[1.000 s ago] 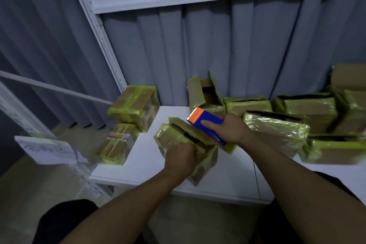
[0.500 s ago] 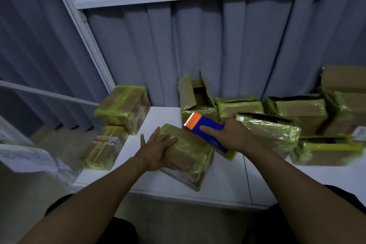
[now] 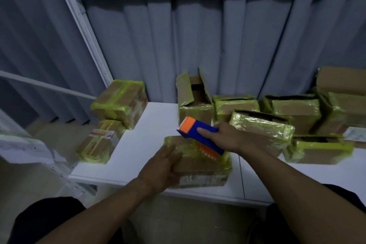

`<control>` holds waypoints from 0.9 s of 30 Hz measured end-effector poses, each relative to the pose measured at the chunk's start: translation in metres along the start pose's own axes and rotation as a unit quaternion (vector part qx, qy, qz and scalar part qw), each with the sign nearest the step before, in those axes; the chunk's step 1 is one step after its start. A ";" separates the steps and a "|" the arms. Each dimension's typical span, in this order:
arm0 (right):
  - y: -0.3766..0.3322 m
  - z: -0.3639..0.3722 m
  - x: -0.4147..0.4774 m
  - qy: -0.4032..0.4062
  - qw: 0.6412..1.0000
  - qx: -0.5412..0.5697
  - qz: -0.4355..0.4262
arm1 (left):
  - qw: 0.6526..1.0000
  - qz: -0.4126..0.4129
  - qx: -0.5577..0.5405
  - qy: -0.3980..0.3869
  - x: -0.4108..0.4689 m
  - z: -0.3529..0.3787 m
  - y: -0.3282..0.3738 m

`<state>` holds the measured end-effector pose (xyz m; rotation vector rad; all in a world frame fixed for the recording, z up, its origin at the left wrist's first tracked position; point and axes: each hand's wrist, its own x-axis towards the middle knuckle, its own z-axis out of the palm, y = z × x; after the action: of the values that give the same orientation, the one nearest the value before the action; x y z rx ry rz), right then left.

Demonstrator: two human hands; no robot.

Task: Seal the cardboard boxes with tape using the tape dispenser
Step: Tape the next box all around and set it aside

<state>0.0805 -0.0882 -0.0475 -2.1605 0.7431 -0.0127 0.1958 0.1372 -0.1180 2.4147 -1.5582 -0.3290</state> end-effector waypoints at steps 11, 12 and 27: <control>-0.008 0.004 0.004 -0.032 0.995 -0.092 0.016 | 0.993 -0.027 0.034 -0.113 0.000 0.005 -0.013; -0.008 0.006 0.004 -0.023 0.995 -0.092 0.015 | 0.996 -0.014 -0.007 -0.084 0.001 0.003 -0.011; -0.027 -0.007 -0.010 0.016 0.993 0.031 -0.109 | 0.811 -0.143 -0.526 0.214 0.012 -0.071 0.003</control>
<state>0.0846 -0.0751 -0.0209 -2.1752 0.5146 -0.1817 0.2210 0.1309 -0.0508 1.6157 -0.5231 -0.4863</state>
